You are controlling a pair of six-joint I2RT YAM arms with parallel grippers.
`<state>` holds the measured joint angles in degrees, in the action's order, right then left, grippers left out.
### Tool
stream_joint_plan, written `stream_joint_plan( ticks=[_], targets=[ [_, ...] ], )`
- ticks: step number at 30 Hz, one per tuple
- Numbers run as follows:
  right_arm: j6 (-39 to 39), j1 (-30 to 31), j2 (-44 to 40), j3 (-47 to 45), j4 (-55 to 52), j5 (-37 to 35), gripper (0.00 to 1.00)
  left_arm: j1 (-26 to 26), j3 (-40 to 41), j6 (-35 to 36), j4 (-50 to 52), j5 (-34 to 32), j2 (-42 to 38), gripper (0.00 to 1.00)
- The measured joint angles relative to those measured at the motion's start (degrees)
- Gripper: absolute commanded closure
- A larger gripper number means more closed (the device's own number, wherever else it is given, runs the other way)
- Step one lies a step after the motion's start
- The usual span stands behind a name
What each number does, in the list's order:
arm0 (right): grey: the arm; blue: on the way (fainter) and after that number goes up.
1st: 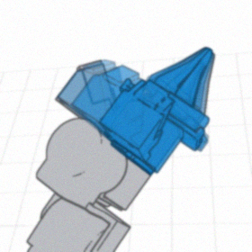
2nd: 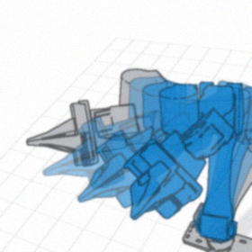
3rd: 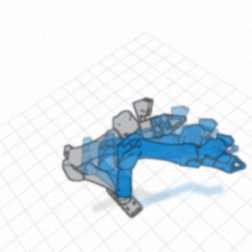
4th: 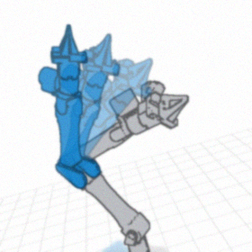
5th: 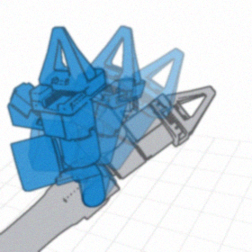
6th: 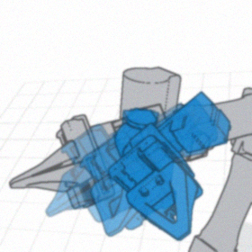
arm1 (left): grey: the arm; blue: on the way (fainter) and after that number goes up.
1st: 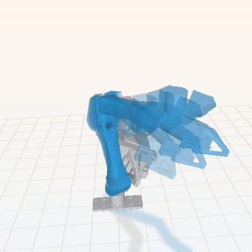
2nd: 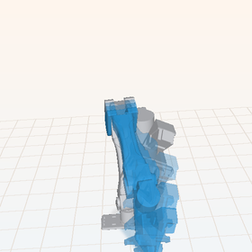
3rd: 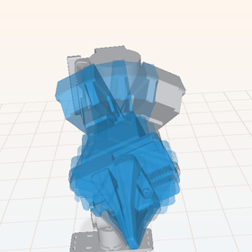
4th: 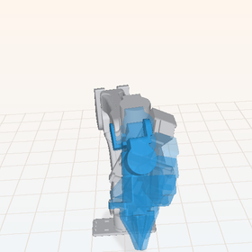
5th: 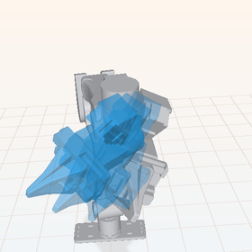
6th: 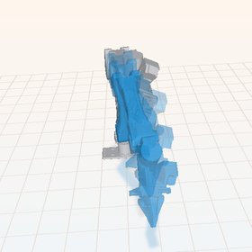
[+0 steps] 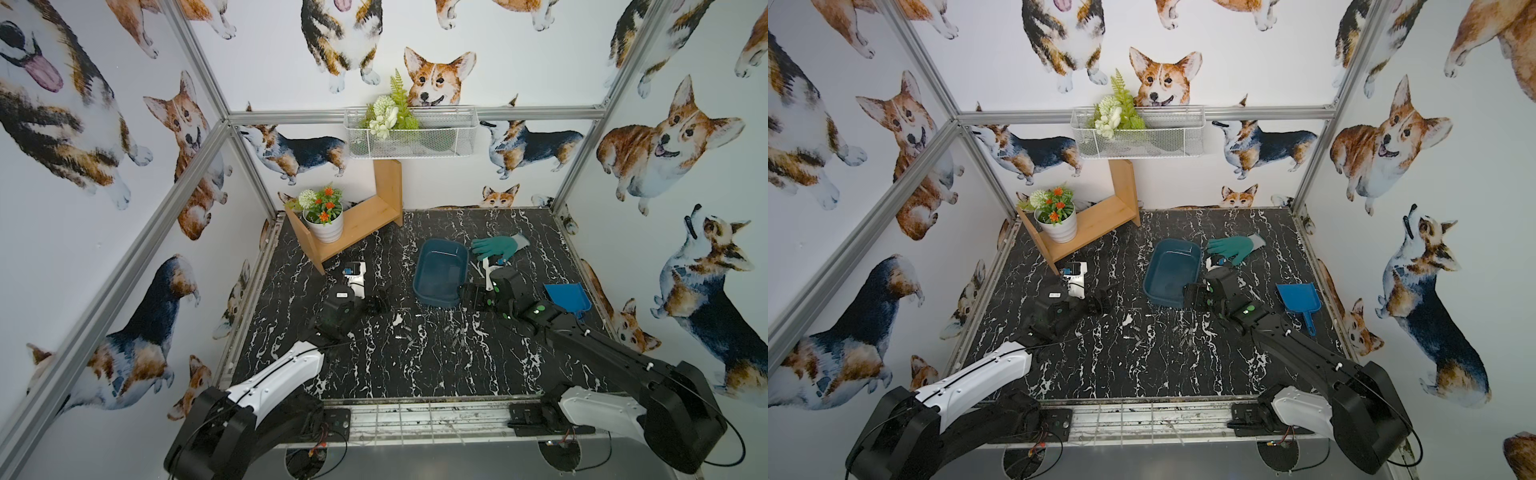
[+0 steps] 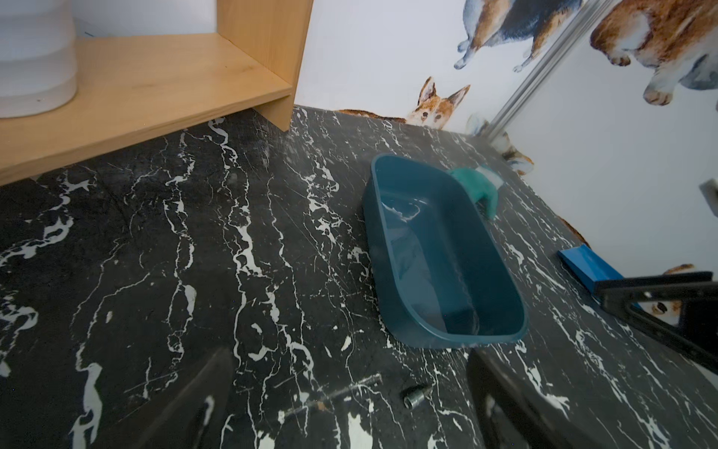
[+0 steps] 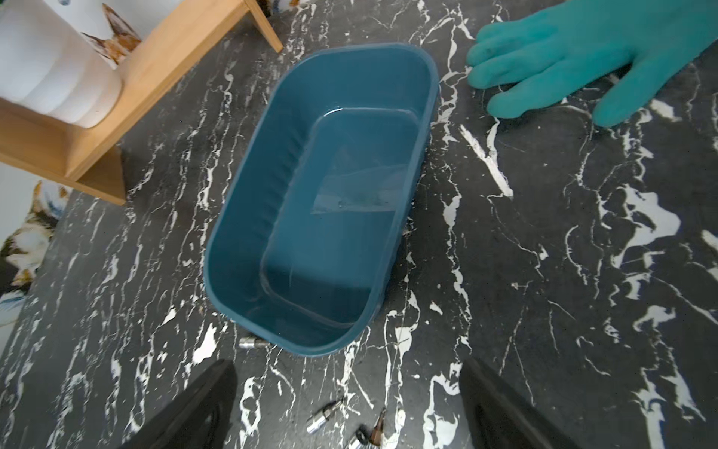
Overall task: Put the bit on the desktop into the storage box
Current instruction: Adjust the storage box at the center of the board.
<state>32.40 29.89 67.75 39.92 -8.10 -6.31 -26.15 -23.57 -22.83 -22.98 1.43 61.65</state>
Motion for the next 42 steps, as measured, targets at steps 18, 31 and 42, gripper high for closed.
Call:
stream_joint_plan(
  ticks=[18, 31, 42],
  targets=[
    [-2.6, -7.8, 24.9, 12.3, 3.6, 5.6, 0.36, -0.5, 3.8, 2.7, -3.3, -2.8, -5.8, 0.00],
    [-5.7, -7.9, 31.0, 17.9, 6.0, 9.0, 0.41, -0.5, 3.8, 2.9, -3.3, -3.4, -4.6, 0.00],
    [-8.9, -7.9, 36.3, 24.1, 6.3, 12.0, 0.41, -0.5, 3.8, 2.9, -3.5, -3.7, -3.8, 0.00]
  ],
)
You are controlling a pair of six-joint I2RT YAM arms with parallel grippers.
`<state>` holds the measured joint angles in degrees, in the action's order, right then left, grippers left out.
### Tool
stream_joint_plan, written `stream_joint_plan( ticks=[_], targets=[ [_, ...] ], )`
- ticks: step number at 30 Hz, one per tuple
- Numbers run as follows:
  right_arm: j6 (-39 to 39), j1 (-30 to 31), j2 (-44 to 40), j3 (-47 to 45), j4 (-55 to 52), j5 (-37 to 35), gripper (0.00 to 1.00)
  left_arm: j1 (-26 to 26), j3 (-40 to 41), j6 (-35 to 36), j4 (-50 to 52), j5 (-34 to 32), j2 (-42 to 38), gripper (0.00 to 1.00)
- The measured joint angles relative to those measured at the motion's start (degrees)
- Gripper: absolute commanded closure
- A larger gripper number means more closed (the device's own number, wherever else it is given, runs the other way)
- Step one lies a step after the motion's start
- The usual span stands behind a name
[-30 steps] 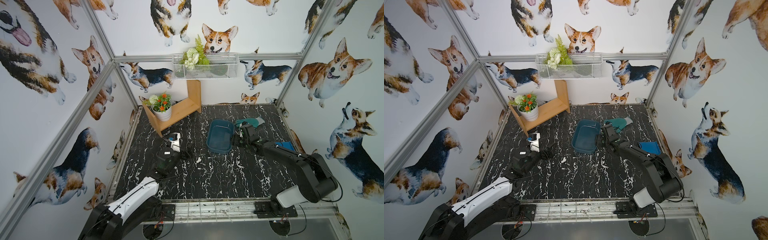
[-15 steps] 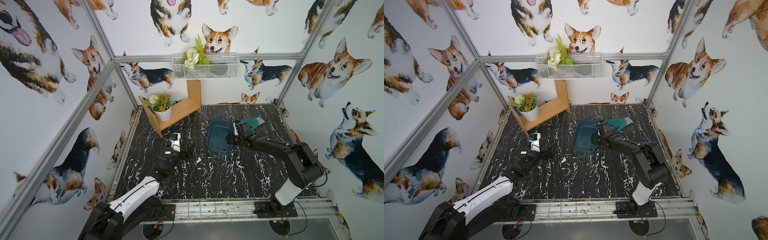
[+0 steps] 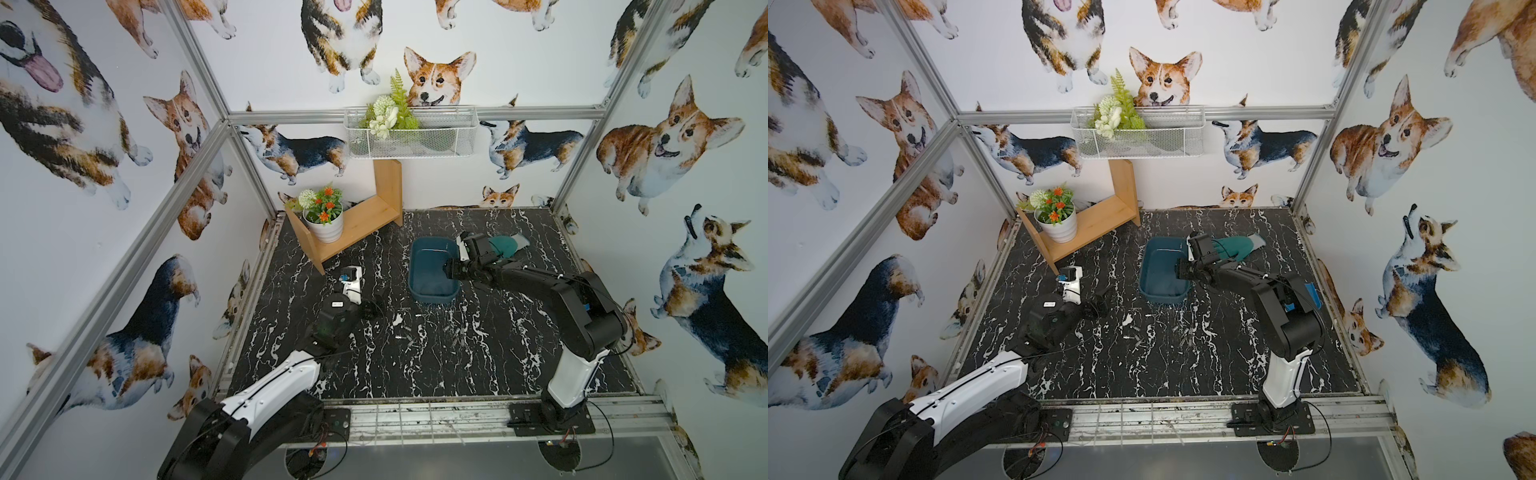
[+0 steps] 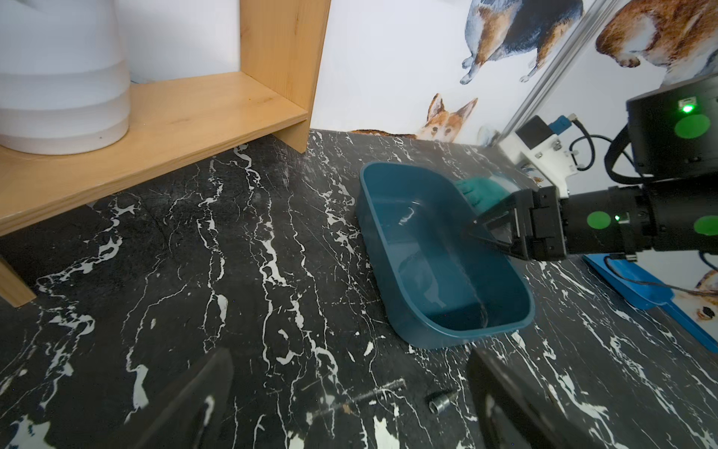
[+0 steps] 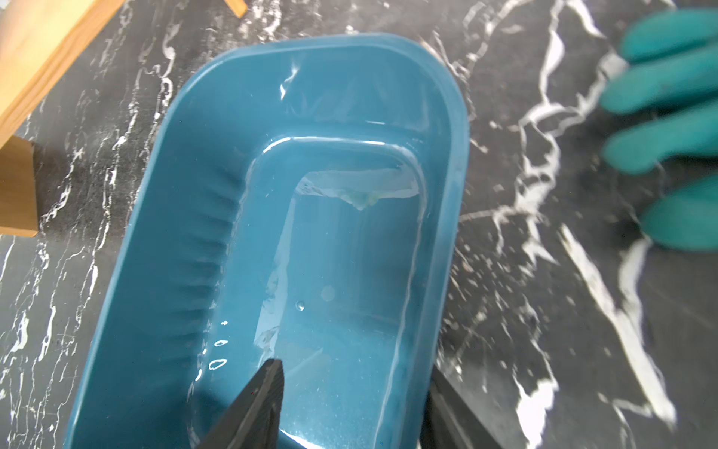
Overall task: Put the bit on the desktop into the storage box
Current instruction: Adjust the storage box at the center of the board, then pick up the screwdriver bit from the center of the board.
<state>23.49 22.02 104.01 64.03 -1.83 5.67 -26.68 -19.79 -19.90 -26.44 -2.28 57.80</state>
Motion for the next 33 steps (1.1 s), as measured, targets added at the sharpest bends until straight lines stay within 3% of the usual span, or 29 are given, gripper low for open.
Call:
stream_joint_plan(
  ticks=[6, 14, 18, 33],
  targets=[
    [-1.1, 0.2, -0.7, 1.2, -0.5, 0.2, 0.33, 0.0, 0.0, 0.2, -0.3, 0.0, 0.0, 0.00],
    [-1.0, 1.3, -12.8, -6.4, -3.8, -3.3, 0.30, 0.0, 0.6, 1.5, -1.1, 1.0, 0.1, 0.00],
    [-0.2, 5.3, -19.9, -11.3, -7.3, -6.4, 0.30, -0.1, 1.1, 2.1, -1.2, 1.2, -0.3, 0.00],
    [11.6, 17.0, -35.7, -29.7, -18.3, -11.6, 0.42, -0.2, 1.1, 2.1, -1.6, 1.0, 0.6, 0.00]
  ],
)
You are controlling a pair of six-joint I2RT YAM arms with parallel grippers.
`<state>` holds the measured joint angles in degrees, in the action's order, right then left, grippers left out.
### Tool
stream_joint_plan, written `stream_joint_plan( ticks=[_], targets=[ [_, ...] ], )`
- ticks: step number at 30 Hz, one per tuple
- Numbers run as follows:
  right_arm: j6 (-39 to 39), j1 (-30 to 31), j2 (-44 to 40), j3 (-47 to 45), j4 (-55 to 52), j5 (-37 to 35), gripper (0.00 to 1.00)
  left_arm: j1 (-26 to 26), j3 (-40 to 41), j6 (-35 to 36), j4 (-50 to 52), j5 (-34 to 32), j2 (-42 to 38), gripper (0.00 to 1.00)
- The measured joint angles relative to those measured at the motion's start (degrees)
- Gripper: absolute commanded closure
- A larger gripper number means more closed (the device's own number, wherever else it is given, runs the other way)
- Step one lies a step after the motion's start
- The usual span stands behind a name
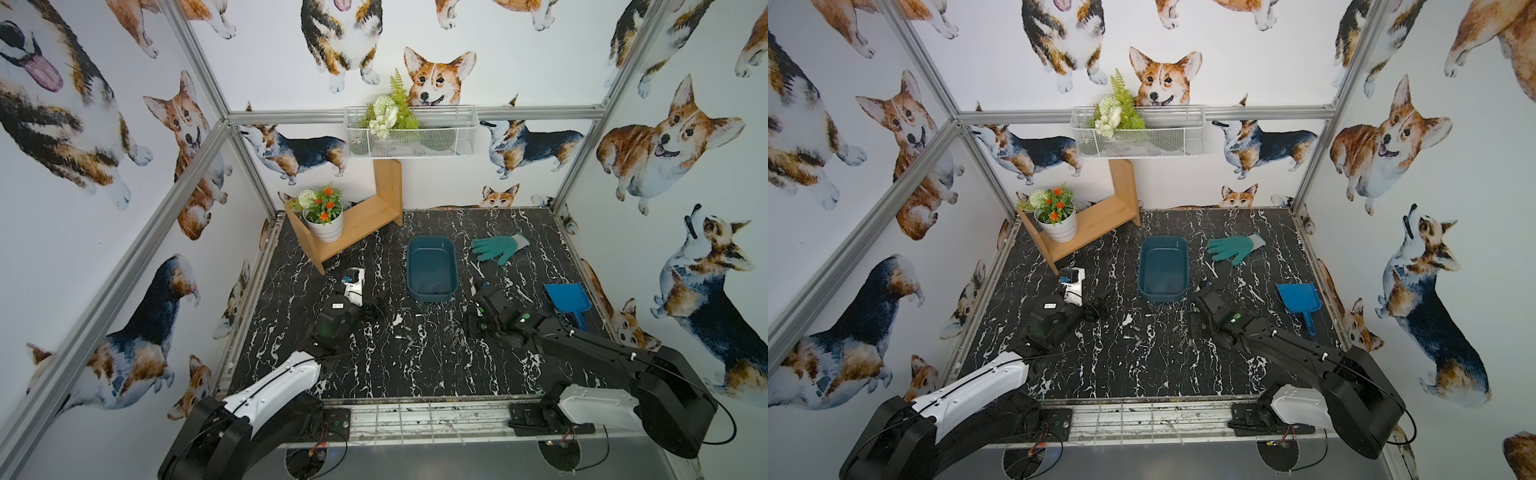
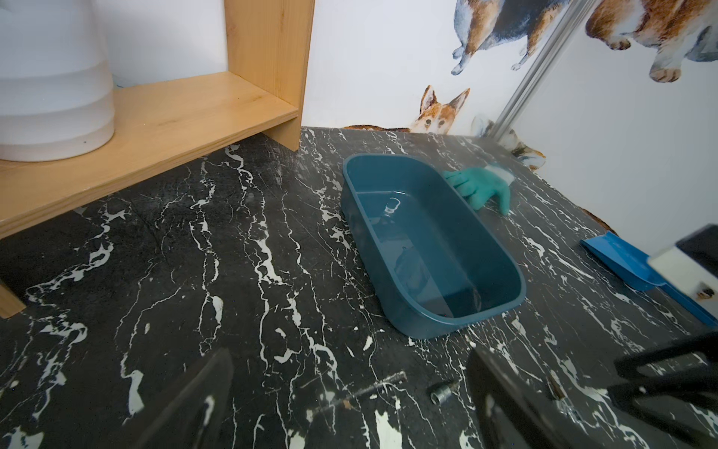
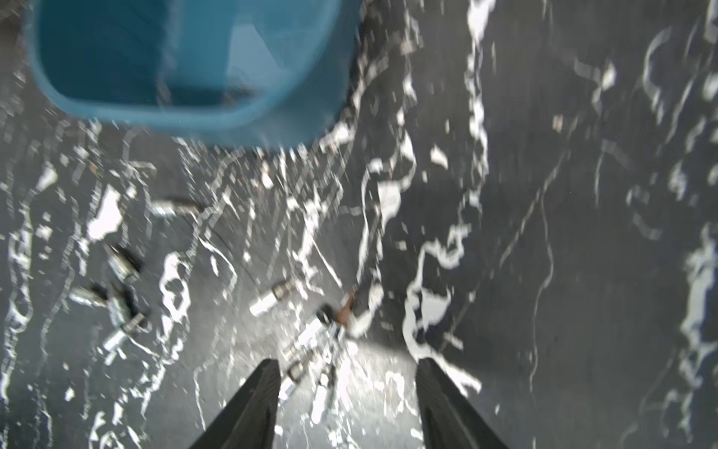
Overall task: Put the bit on the desktop into the storage box
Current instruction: Pick up the screwdriver bit from the center of the board.
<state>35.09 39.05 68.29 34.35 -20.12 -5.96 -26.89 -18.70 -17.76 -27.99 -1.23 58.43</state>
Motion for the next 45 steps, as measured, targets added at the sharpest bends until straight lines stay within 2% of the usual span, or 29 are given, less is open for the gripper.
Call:
stream_joint_plan(
  ticks=[7, 26, 45],
  targets=[
    [3.4, 3.0, 0.2, -1.6, -1.1, -0.4, 0.49, 0.0, 0.0, 0.0, 0.0, -0.5, 0.3, 0.00],
    [4.8, 6.4, 7.9, 1.8, -2.1, -3.0, 0.62, 0.0, 0.0, 0.0, 0.0, -1.5, 0.8, 0.00],
    [4.8, 7.2, 10.8, 2.0, -3.1, -3.1, 0.67, 0.0, 0.0, 0.0, 0.0, -1.6, 0.9, 0.00]
  ],
)
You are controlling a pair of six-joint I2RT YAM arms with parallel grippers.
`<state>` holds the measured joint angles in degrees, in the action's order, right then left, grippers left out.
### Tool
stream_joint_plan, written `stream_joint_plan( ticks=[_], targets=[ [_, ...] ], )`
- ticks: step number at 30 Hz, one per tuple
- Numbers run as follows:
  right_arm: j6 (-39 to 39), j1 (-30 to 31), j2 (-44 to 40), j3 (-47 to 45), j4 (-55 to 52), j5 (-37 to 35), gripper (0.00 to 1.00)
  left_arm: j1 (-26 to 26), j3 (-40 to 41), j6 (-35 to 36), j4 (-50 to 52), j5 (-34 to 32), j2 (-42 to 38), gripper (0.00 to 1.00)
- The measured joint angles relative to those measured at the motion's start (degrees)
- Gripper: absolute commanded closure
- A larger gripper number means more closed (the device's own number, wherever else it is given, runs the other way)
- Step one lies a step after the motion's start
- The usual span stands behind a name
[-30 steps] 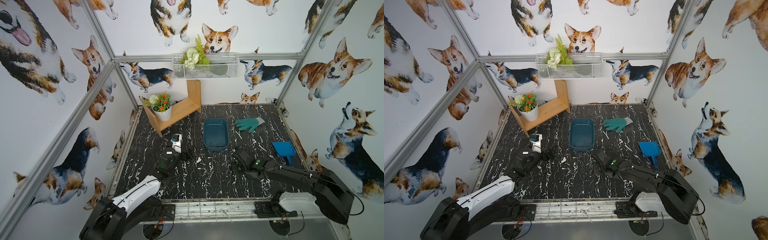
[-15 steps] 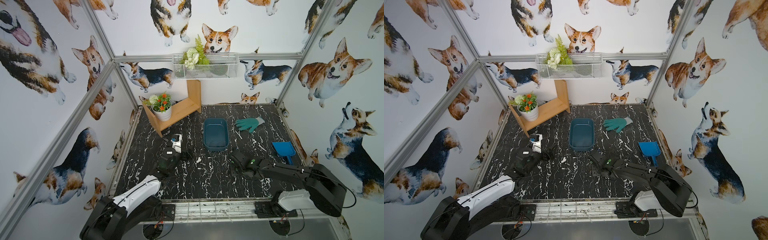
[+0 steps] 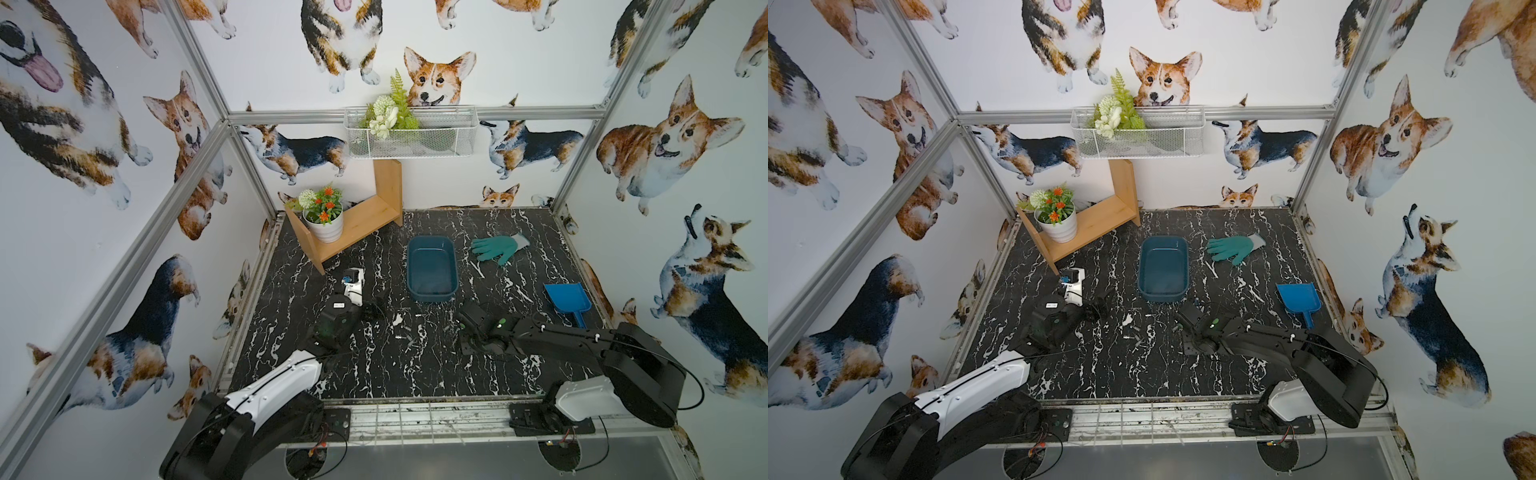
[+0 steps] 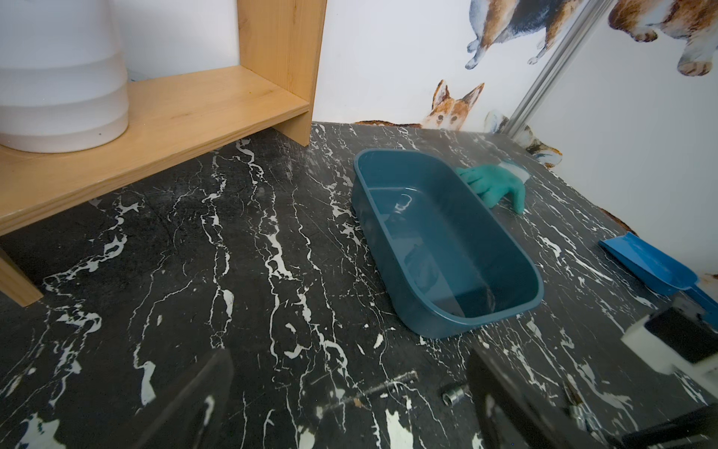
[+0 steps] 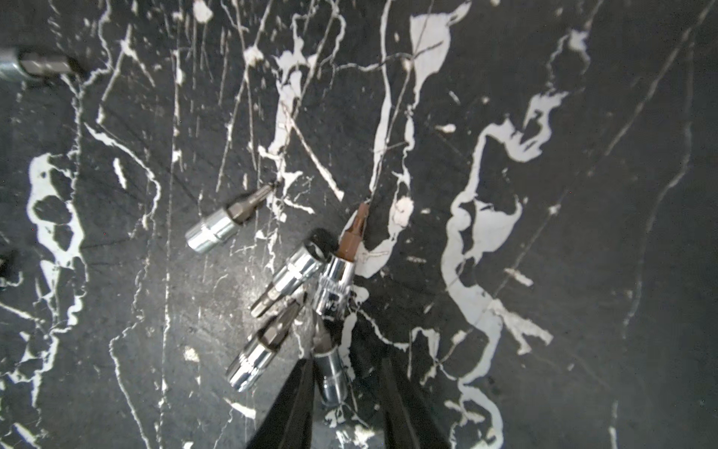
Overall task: Put the bit on the desktop into the storage box
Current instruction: Pick up the screwdriver bit from the center of the board.
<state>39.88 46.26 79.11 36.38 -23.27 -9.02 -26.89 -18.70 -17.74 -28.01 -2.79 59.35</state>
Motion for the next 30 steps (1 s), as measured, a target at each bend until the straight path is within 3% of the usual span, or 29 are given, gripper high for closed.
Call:
stream_joint_plan(
  ticks=[19, 30],
  targets=[
    [-1.3, 0.2, 1.5, 0.7, -1.0, -2.7, 0.82, 0.0, 0.0, 0.0, 0.0, 0.0, 0.7, 0.00],
    [-1.5, 0.2, -3.6, -0.8, -4.0, -1.2, 0.86, 0.0, -0.1, 0.0, 0.0, 0.0, 0.8, 0.00]
  ],
)
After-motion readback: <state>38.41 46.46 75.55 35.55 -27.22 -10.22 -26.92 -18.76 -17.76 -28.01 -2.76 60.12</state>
